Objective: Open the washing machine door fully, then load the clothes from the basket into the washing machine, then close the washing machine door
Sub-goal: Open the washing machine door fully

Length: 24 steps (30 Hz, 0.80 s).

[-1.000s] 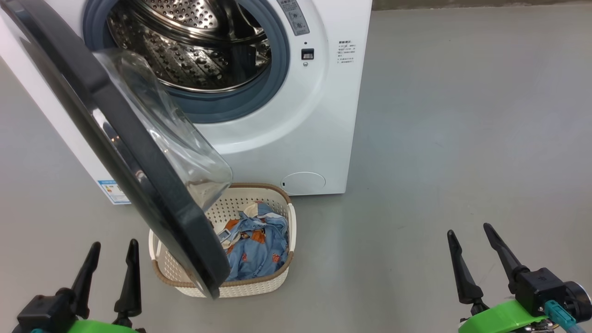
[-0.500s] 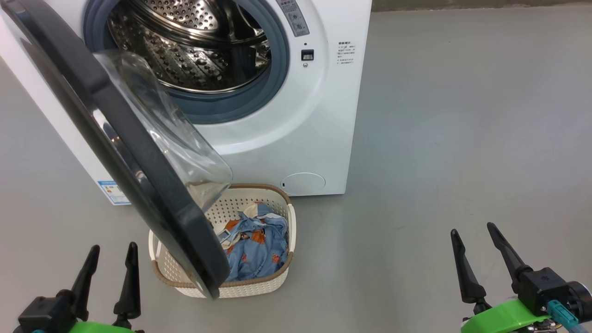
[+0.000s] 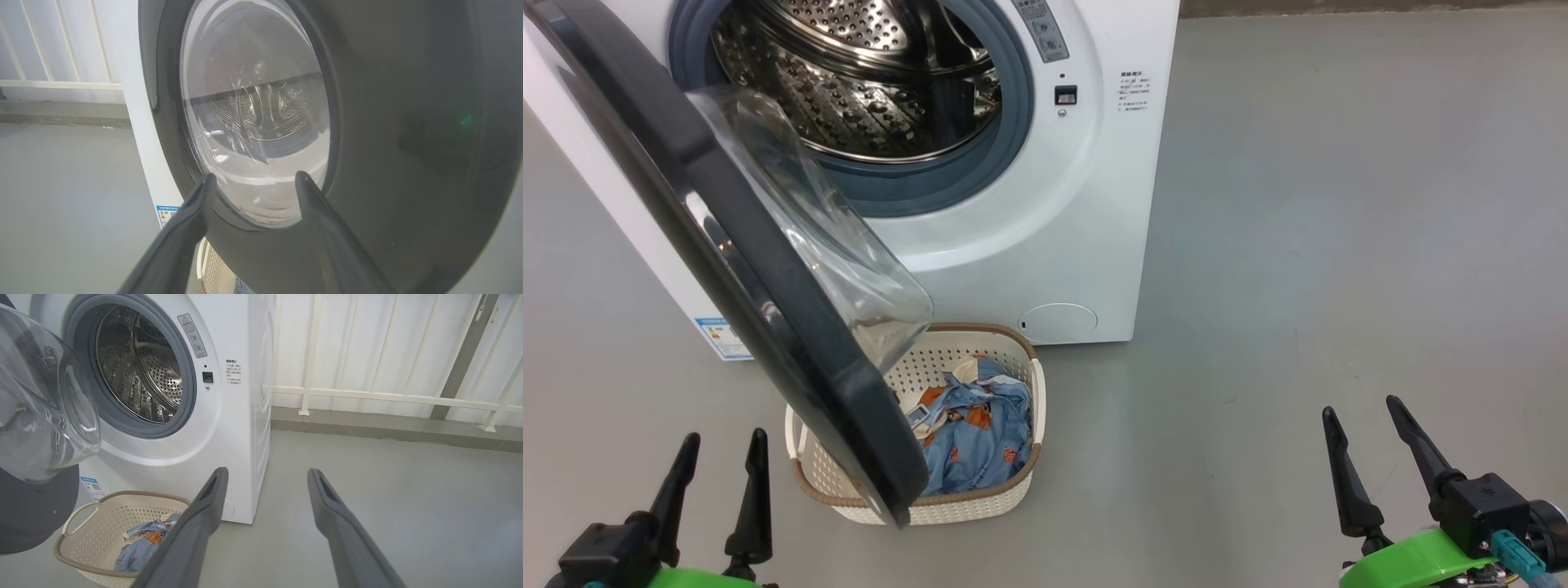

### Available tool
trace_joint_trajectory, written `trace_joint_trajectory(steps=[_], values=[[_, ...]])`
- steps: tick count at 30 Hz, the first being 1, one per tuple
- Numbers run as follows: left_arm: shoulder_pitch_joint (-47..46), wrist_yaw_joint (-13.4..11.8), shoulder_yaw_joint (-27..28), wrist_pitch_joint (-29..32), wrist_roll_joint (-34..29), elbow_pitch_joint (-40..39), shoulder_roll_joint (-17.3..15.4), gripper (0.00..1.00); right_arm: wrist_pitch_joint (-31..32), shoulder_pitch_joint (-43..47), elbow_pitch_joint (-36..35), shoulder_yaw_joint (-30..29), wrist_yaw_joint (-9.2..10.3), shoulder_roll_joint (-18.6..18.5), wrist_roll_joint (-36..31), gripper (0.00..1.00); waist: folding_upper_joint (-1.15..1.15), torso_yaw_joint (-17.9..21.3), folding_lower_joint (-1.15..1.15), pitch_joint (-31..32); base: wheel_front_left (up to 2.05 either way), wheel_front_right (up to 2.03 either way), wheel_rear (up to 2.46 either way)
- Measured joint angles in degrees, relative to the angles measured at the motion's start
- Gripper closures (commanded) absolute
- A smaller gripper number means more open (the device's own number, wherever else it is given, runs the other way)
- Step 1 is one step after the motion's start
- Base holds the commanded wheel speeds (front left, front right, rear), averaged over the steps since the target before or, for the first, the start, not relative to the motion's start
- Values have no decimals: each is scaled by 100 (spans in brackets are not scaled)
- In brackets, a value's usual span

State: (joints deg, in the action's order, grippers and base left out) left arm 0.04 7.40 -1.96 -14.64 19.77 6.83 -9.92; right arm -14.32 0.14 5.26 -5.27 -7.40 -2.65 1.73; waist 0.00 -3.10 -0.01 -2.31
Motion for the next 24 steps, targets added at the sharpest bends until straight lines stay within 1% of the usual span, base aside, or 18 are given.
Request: trace_joint_trajectory(steps=[8,24], values=[[-1,0,42,0,0,-1,4,0,0,0,44,-5,0,0,0,0,0,-16,0,-8,0,0,0],[-8,0,-45,0,4,0,-11,0,0,0,100,41,0,0,-1,0,0,-54,1,-17,0,0,0]])
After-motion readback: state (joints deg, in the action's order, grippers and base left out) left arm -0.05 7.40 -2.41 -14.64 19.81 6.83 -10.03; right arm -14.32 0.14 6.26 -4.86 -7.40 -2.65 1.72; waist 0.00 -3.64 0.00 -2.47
